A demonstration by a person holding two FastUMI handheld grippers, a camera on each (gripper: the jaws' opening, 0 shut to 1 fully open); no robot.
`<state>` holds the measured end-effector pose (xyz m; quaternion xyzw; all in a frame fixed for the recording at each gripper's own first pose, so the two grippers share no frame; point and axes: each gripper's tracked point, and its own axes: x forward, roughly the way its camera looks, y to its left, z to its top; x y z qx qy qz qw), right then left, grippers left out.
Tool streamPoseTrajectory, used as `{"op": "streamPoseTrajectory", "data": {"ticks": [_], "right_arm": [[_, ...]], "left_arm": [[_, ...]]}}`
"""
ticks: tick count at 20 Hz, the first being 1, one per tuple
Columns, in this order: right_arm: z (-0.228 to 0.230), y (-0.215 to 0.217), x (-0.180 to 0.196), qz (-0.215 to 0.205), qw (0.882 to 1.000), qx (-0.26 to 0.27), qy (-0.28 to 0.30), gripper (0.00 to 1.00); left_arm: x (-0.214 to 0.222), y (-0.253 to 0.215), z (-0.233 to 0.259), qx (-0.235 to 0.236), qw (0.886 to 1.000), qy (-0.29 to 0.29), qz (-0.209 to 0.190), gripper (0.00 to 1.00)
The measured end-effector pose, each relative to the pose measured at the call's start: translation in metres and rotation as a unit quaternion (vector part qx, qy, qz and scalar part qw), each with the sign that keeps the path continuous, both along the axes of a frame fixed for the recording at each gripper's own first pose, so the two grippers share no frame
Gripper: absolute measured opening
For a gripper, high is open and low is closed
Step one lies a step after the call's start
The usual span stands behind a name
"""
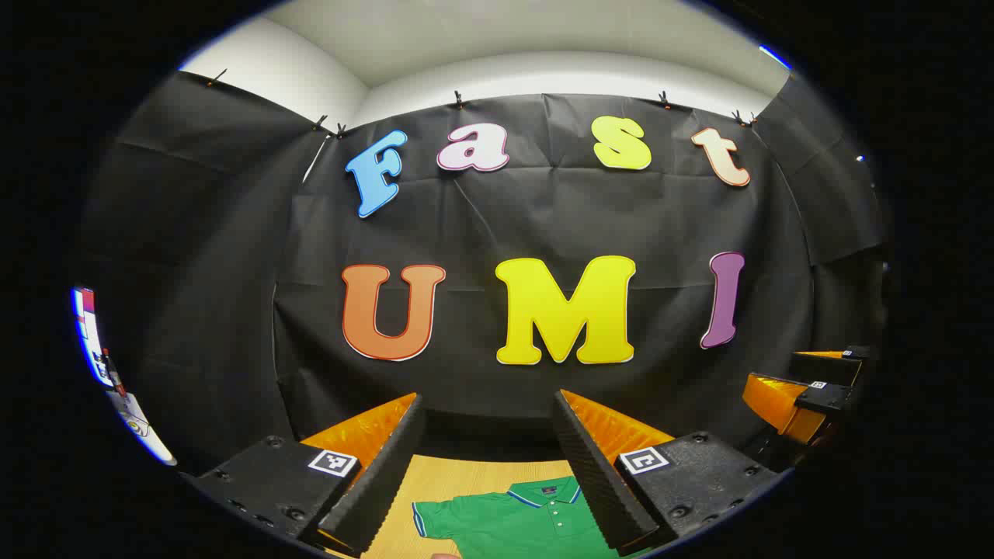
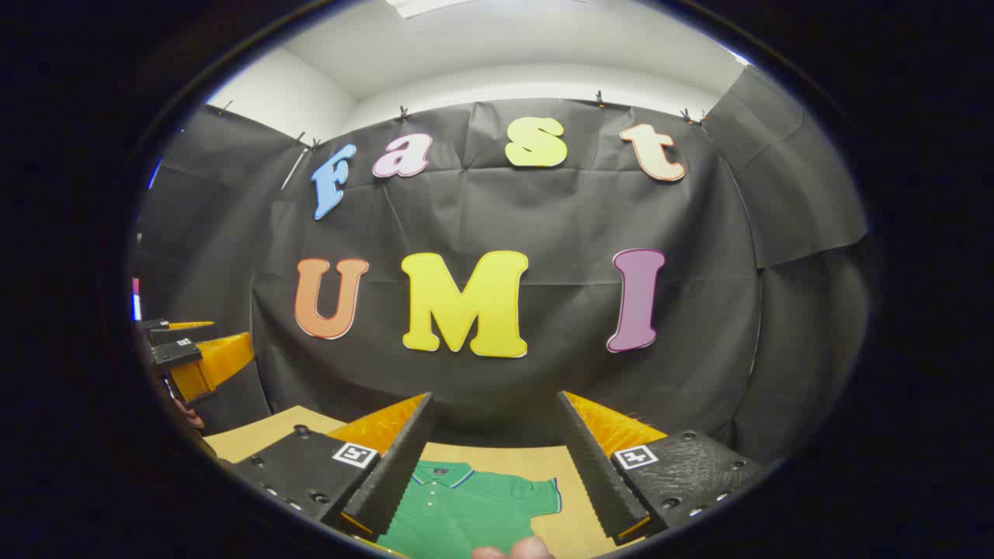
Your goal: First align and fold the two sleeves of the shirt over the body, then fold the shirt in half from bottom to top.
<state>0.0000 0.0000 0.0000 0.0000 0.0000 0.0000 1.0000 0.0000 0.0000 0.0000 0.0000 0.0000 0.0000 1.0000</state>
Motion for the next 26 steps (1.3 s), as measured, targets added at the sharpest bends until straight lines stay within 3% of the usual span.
{"op": "streamPoseTrajectory", "data": {"ticks": [14, 26], "right_arm": [[-0.011, -0.003, 0.007, 0.012, 1.0, 0.001, 0.016, 0.96], [-0.053, -0.021, 0.023, 0.018, 0.998, -0.001, 0.068, 0.95]], "left_arm": [[0.0, 0.002, -0.005, 0.001, 1.0, 0.008, 0.01, 1.0], [0.006, -0.002, -0.025, -0.002, 0.999, 0.031, 0.021, 1.0]]}}
